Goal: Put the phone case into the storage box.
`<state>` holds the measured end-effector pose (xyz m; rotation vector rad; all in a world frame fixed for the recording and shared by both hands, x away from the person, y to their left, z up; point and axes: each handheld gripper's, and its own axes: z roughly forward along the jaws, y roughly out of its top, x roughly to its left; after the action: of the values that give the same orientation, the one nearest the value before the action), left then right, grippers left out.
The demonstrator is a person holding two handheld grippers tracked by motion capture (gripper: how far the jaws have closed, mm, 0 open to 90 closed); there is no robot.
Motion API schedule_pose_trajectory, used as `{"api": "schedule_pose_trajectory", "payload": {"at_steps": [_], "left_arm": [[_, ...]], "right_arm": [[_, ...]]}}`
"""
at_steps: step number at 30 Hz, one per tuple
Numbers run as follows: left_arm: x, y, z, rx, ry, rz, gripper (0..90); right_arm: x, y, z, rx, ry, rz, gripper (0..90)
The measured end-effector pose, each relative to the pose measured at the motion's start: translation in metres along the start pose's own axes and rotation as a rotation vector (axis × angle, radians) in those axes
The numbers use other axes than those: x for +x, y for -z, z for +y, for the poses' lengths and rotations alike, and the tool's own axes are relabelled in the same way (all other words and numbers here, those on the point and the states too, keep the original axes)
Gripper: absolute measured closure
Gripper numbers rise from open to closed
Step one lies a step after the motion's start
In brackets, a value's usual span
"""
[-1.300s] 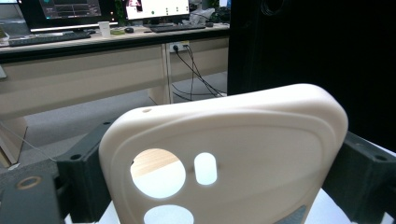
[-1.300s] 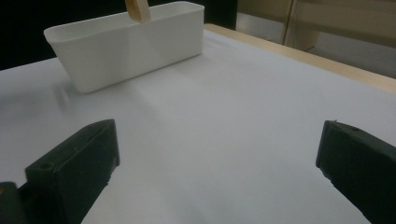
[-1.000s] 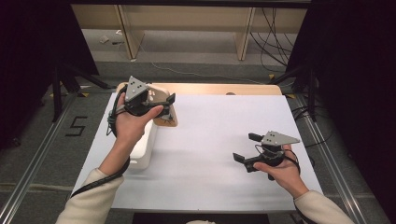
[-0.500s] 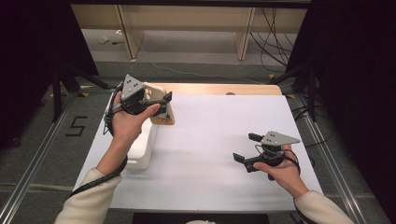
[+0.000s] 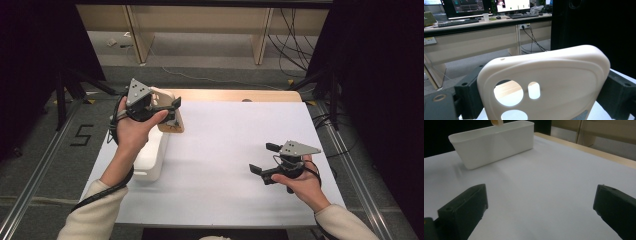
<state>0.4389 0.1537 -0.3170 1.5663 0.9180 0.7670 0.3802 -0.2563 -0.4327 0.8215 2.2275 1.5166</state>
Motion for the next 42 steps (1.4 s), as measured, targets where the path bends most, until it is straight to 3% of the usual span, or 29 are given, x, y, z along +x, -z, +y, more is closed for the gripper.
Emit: {"api": "schedule_pose_trajectory", "payload": {"at_steps": [42], "left_arm": [[0.024, 0.007, 0.002, 0.014, -0.006, 0.024, 9.9]], "right_arm": [[0.000, 0.000, -0.001, 0.001, -0.006, 0.004, 0.7]]}}
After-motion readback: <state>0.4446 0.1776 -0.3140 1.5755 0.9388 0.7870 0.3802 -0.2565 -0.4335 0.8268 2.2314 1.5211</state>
